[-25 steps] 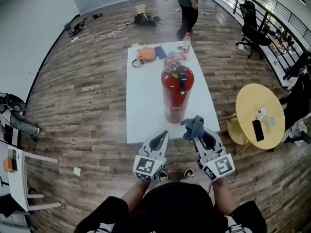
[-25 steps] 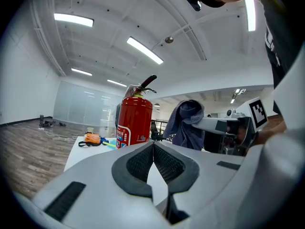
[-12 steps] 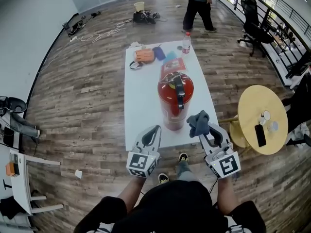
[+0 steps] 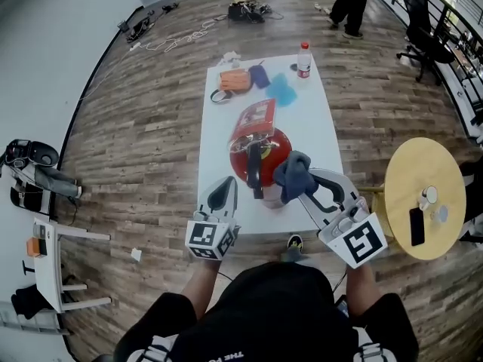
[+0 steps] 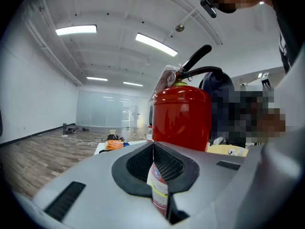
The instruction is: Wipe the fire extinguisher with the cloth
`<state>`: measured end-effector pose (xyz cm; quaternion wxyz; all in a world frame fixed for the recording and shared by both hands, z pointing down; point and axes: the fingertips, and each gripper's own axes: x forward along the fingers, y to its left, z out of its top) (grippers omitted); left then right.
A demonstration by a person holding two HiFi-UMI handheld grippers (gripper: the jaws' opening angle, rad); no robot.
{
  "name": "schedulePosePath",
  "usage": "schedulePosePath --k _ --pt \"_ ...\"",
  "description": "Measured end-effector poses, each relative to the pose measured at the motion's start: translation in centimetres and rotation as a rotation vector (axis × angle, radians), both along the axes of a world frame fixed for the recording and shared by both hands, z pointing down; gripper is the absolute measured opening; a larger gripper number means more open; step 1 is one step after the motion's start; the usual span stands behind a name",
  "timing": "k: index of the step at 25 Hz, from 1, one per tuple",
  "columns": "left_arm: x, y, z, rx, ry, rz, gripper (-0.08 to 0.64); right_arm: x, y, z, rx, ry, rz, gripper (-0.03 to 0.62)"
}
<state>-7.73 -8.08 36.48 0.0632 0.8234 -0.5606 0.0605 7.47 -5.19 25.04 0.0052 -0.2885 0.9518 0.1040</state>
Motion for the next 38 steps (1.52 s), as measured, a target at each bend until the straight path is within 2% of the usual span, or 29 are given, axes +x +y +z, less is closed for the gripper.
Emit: schedulePosePath --k 2,3,6,9,12,15,17,20,23,25,28,32,36,37,38 --pt "-0.2 -0.6 0.2 -0.005 -0.008 -0.013 0.023 -0.8 -1.2 0.4 0.018 0.060 -0.010 0.089" --pt "-0.4 -0.9 0.4 -0.009 -0.010 -0.018 0.023 -1.1 -1.7 0.4 0.014 0.060 -0.016 0.089" --pt "-1.1 -1.5 0.6 -0.016 -0.008 -0.026 0.023 -1.0 -3.9 0.1 -0.094 0.008 -0.055 0.089" --pt "-1.6 -2.2 0.5 -0.022 -0.010 -0.009 0.023 -1.4 -7.4 -0.2 -0.118 0.075 -0.075 0.087" --pt "-1.6 -3.0 0.6 -0.020 -0.013 0.024 0.023 -3.3 -10.0 -0.9 -0.087 0.130 -0.104 0.087" --pt "-1.8 -3.5 0.4 -0.013 -0.009 0.050 0.023 -4.2 -9.6 -1.5 0.001 0.172 -0.087 0.081" --pt "-1.9 -3.6 0.6 -0.019 0.001 0.064 0.023 -3.7 -7.8 -1.9 0.036 0.109 -0.060 0.078" --pt "-2.0 -3.7 1.0 -0.032 0.008 0.091 0.023 -3.1 -3.9 -2.1 -0.004 -0.038 -0.009 0.078" --pt "-1.8 -3.8 1.1 -0.040 0.018 0.112 0.023 -2.9 -2.1 -0.6 -0.064 0.008 0.033 0.078" --pt "-1.7 -4.0 1.2 -0.044 0.025 0.123 0.023 -2.8 -3.1 0.0 -0.107 0.050 0.040 0.078" --pt "-1.7 -3.9 1.2 -0.051 0.031 0.132 0.023 -3.0 -6.3 -0.3 -0.160 0.050 0.008 0.078" --pt "-2.0 -3.9 0.7 -0.038 0.028 0.125 0.023 -3.4 -9.3 -1.2 -0.170 -0.031 -0.082 0.077" --pt "-2.2 -3.5 0.7 -0.044 0.029 0.118 0.023 -1.6 -10.5 0.4 -0.309 -0.218 -0.092 0.077" --pt "-2.2 -3.5 0.8 -0.047 0.030 0.117 0.023 -1.1 -10.9 1.9 -0.343 -0.224 -0.069 0.077" --pt "-2.2 -3.6 0.9 -0.048 0.031 0.116 0.023 -0.9 -11.3 4.1 -0.371 -0.181 -0.034 0.075"
